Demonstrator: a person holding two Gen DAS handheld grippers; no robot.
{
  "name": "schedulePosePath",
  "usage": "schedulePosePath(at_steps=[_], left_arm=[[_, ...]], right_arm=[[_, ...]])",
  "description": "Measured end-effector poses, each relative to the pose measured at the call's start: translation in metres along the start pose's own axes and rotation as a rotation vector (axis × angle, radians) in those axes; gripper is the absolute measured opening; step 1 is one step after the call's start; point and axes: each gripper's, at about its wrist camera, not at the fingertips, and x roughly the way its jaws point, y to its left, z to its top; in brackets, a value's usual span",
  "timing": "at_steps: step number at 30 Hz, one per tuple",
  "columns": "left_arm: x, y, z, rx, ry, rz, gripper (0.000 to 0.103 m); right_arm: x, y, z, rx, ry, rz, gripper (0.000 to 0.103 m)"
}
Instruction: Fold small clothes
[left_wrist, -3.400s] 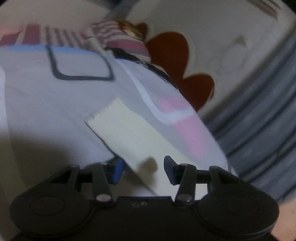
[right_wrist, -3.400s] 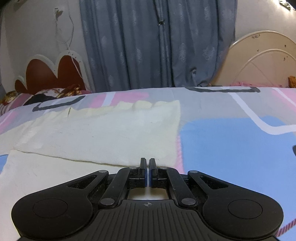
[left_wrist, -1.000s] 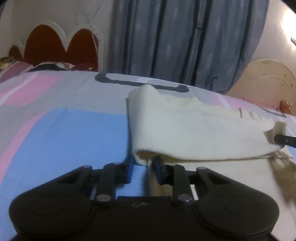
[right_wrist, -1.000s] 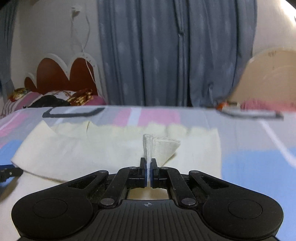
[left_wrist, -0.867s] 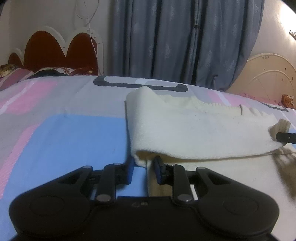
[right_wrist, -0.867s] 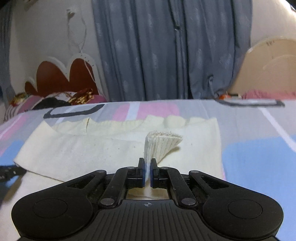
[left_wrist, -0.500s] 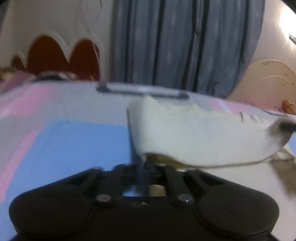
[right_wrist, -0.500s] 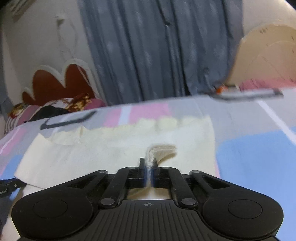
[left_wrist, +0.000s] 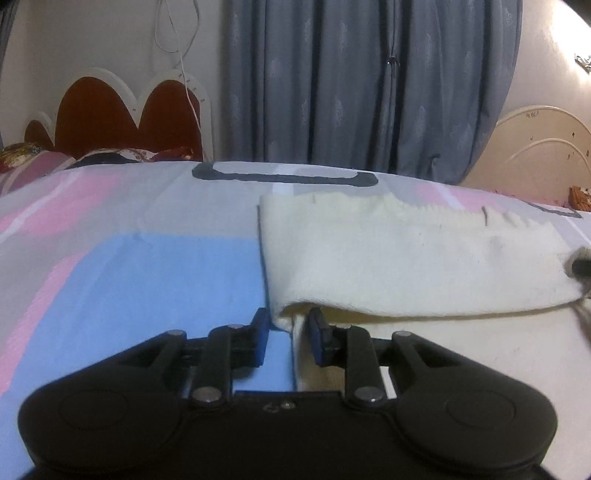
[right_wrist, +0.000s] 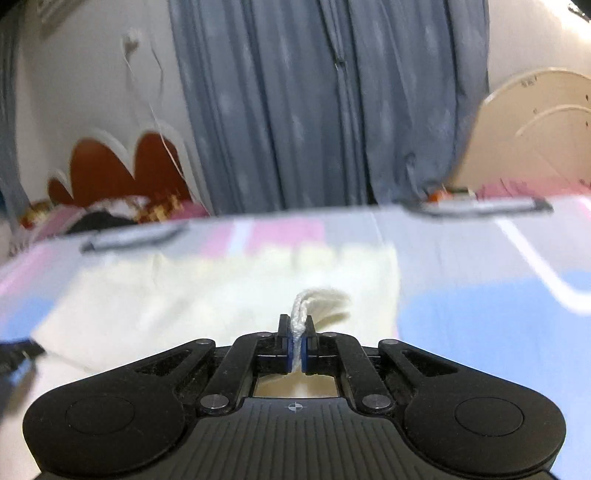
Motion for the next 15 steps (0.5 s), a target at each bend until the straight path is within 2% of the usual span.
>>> schedulePosePath(at_steps=[6, 10, 11, 15], left_arm=[[-0.001, -0.003, 0.002, 0.012, -0.008, 0.011, 0.020], [0.000, -0.005, -0.001, 0.020, 0.005, 0.022, 0.020], [0.000, -0.005, -0.001, 0.021, 0.008, 0.022, 0.020], [0.000, -0.005, 0.001, 0.027, 0.024, 0.010, 0.016]], right_arm=[[-0.002, -0.008, -0.004, 0.001, 0.011, -0.003, 0.003], [-0.019, -0.004, 0.020, -0.009, -0.108, -0.005, 0.003], [-0.019, -0.005, 0.021, -0.006, -0.109, -0.015, 0.003], [0.005, -0.018, 0.002, 0.006, 0.050, -0.044, 0.003]])
